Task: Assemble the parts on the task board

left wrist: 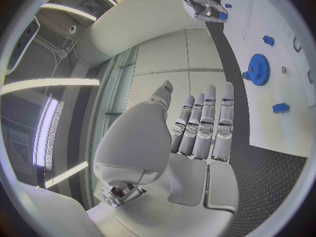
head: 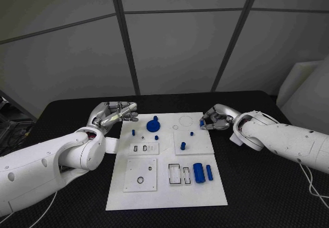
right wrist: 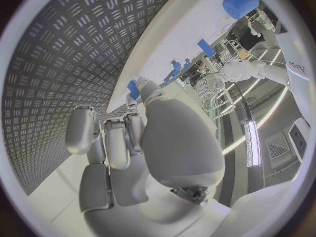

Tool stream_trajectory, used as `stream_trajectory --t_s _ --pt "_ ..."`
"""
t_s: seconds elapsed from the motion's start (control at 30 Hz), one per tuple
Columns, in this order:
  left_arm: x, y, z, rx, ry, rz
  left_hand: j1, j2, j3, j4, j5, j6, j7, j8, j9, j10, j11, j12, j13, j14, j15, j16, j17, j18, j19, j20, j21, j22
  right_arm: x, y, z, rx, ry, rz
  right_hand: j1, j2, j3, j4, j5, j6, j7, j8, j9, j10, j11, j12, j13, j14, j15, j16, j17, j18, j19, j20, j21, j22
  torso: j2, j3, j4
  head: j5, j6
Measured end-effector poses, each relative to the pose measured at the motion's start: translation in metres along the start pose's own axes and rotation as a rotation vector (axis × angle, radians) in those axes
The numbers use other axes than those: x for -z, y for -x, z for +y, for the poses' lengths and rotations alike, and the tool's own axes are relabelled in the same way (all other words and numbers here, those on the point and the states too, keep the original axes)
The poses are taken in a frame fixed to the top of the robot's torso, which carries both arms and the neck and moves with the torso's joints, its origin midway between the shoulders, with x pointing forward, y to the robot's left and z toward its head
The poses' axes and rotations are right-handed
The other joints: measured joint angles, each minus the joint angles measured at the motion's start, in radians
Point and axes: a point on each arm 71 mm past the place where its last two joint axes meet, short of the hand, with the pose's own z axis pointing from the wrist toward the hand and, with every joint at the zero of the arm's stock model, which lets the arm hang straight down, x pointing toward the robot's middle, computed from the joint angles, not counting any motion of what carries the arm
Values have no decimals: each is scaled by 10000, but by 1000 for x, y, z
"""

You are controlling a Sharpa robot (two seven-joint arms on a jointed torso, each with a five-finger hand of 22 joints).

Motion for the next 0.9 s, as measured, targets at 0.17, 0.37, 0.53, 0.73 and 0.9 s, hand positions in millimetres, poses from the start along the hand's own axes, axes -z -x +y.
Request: stream_trajectory --t_s 0.17,0.37,0.53,0.73,0.9 --pt "0 0 0 -1 1 -2 0 0 0 0 0 0 0 0 0 0 0 0 0 0 0 0 0 0 0 0 0 -1 -1 0 0 12 7 -6 -82 101 5 5 0 188 -43 24 -3 54 -53 80 0 38 -38 38 -1 0 93 -16 68 119 0 2 -1 1 -18" --pt "0 0 0 -2 2 -4 0 0 28 -27 0 0 0 0 0 0 0 0 0 0 0 0 -1 0 0 0 -1 -1 -1 0 1 16 10 -91 -125 280 71 73 -3 477 -178 150 4 160 -160 196 0 37 -111 114 -1 0 236 -89 166 319 0 2 -6 2 -29" --pt "0 0 0 -3 6 -6 0 0 28 -27 0 0 0 0 0 0 0 0 0 0 0 0 -1 0 0 0 -6 -2 -1 1 2 14 30 -356 -26 448 288 -6 -196 648 -259 211 9 253 -253 269 0 20 -235 153 -2 0 340 -193 262 477 -1 2 -7 -4 -42" --pt "0 1 0 -7 18 -17 0 0 28 -27 0 0 0 0 0 0 0 0 0 0 0 0 -2 0 0 0 -6 -2 2 2 7 -111 131 -717 158 633 523 -203 -273 646 -261 233 11 268 -268 318 0 55 -269 194 -3 0 376 -230 308 574 -8 7 -7 25 -41" --pt "0 2 1 -17 30 -36 0 0 28 -27 0 0 0 0 0 0 0 0 0 0 0 -43 8 5 -36 37 -7 9 6 -1 24 -377 405 -857 168 643 625 -253 -306 663 -244 232 11 268 -268 318 0 55 -269 194 -3 -1 412 -266 308 585 -23 1 -14 50 -46"
